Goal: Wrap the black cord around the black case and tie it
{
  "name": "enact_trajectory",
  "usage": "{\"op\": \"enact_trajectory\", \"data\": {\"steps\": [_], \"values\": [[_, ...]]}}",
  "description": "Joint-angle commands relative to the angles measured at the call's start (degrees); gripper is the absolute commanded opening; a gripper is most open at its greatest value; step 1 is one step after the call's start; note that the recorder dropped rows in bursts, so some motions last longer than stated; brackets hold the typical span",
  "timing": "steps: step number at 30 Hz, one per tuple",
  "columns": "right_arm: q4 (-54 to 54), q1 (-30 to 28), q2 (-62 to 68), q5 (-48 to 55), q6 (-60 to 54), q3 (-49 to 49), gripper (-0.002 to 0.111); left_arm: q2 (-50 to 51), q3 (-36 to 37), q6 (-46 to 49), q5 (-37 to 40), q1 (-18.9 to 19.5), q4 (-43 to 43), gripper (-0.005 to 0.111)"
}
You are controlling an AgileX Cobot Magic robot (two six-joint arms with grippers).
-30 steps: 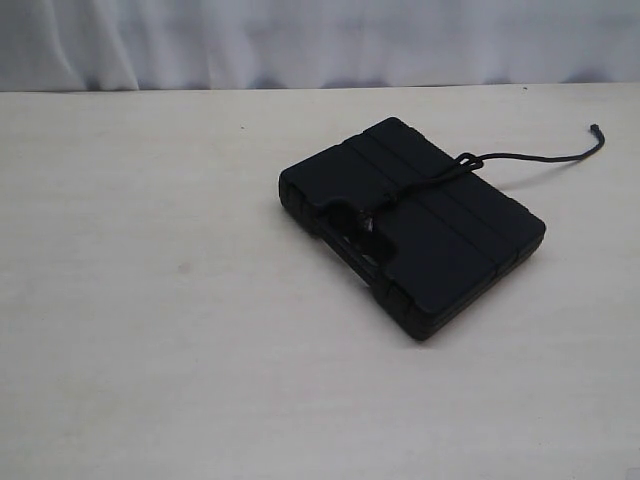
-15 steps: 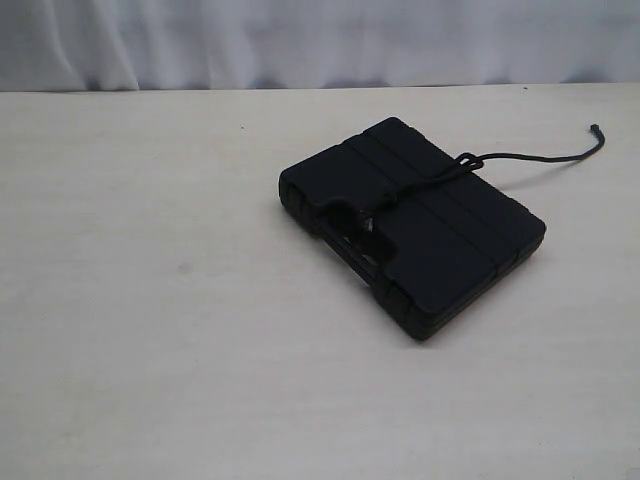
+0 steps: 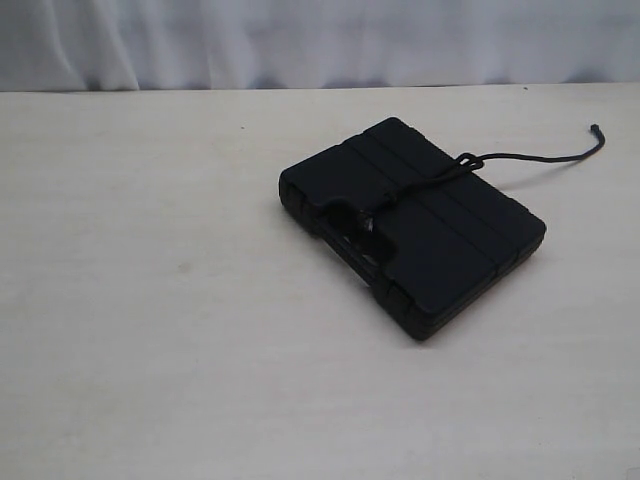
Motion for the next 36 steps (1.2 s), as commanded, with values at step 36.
{"op": "enact_trajectory", "data": {"steps": [36], "values": [[-0.2,0.1,-0.2,0.4,0.2,0.2,0.004,-1.4,0.2,-62.3,23.1,22.5,59.2,0.000]]}}
